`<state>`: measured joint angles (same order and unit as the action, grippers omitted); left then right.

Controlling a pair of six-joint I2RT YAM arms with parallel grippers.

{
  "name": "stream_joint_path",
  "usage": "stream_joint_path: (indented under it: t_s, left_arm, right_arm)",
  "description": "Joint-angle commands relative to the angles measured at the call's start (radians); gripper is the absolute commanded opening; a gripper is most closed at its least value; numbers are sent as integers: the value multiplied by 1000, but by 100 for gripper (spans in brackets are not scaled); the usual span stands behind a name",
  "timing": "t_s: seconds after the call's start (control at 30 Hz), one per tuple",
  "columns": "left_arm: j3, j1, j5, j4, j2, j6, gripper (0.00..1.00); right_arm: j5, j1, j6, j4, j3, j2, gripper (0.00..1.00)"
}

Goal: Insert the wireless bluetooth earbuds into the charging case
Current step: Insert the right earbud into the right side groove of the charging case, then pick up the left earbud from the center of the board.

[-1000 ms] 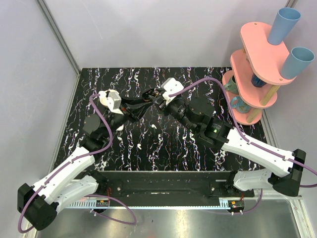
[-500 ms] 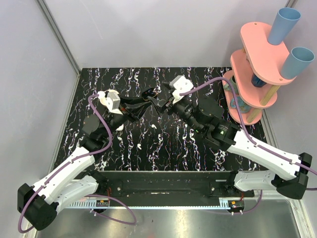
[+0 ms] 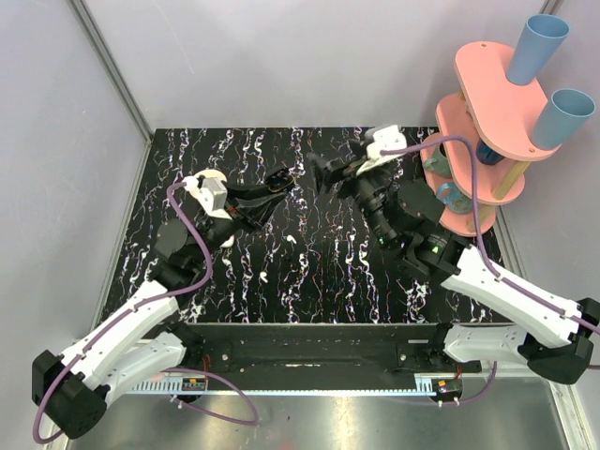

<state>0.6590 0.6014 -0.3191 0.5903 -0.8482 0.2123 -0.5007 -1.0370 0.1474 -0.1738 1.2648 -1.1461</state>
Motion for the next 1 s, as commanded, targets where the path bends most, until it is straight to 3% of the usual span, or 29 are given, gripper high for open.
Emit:
stream_joint_path:
  t_s: [0.0, 0.13, 0.23, 0.53, 0.77, 0.97]
  left_arm:
    - [-10, 1, 80, -7, 69, -63, 0]
    - [-50, 1, 159, -43, 144, -120, 0]
    - [-64, 0, 202, -96, 192, -157, 0]
    - [-73, 0, 258, -208, 310, -197, 0]
    - [-78, 0, 290, -240, 344, -206, 0]
    - [-81, -2, 316, -254, 357, -205, 0]
  right_arm:
    - [-191, 185, -361, 207, 42, 43, 86]
    - [6, 360, -636, 353, -60, 106, 81]
    - [152, 431, -742, 439, -91, 83, 77]
    - [600, 459, -864, 640, -4, -354, 73]
    - [550, 378, -852, 668, 34, -546, 69]
    - [459, 263, -822, 749, 163, -671, 68]
